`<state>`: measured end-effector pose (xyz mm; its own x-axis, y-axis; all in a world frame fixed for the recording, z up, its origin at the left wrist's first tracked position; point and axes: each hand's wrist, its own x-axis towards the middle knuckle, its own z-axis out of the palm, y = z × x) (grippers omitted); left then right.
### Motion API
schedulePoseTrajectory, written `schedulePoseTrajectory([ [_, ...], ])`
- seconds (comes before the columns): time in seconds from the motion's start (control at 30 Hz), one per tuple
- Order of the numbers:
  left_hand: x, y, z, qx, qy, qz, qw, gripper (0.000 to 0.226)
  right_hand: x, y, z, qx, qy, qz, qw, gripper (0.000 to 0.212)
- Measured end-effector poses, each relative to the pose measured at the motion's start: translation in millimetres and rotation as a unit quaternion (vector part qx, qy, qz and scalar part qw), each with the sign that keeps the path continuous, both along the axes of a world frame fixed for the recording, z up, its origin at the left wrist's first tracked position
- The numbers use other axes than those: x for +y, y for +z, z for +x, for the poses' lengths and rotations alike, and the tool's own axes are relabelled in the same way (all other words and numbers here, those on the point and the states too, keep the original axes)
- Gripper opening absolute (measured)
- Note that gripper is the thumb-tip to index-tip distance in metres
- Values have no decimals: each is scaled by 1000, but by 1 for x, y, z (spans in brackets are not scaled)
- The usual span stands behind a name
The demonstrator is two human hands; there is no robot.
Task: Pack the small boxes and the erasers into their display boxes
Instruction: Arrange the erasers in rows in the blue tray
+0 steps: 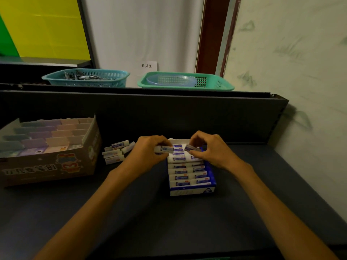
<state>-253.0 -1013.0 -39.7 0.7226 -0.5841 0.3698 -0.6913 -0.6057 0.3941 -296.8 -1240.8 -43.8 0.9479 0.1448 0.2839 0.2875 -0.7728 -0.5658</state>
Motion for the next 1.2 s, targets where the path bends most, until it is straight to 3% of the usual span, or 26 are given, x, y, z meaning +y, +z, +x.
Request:
schedulePoseTrajectory([
  [0.17, -10, 0, -5, -1, 1, -1, 1000, 34, -8, 3, -7, -24, 3, 11, 1000, 41],
  [0.3, -16, -2, -8, 2, 1, -2, 1000, 34, -18, 5, -11, -22, 5, 75, 997, 27],
  [0.47, -22, -3, -11, -14, 12, 13, 1000, 34, -26, 3, -17, 24, 16, 165, 986, 28],
  [0.7, -29, -6, -17, -11, 16, 18, 1000, 35, -30, -5, -17, 1, 14, 27, 1000, 33],
  [1.0, -40, -9, -22, 25, 22, 71, 997, 35, -28, -15, -14, -4, 1, 27, 1000, 27],
  [1.2, -43, -20, -19, 8, 36, 137, 990, 34, -29, -20, -11, 4, 15, -80, 997, 26],
])
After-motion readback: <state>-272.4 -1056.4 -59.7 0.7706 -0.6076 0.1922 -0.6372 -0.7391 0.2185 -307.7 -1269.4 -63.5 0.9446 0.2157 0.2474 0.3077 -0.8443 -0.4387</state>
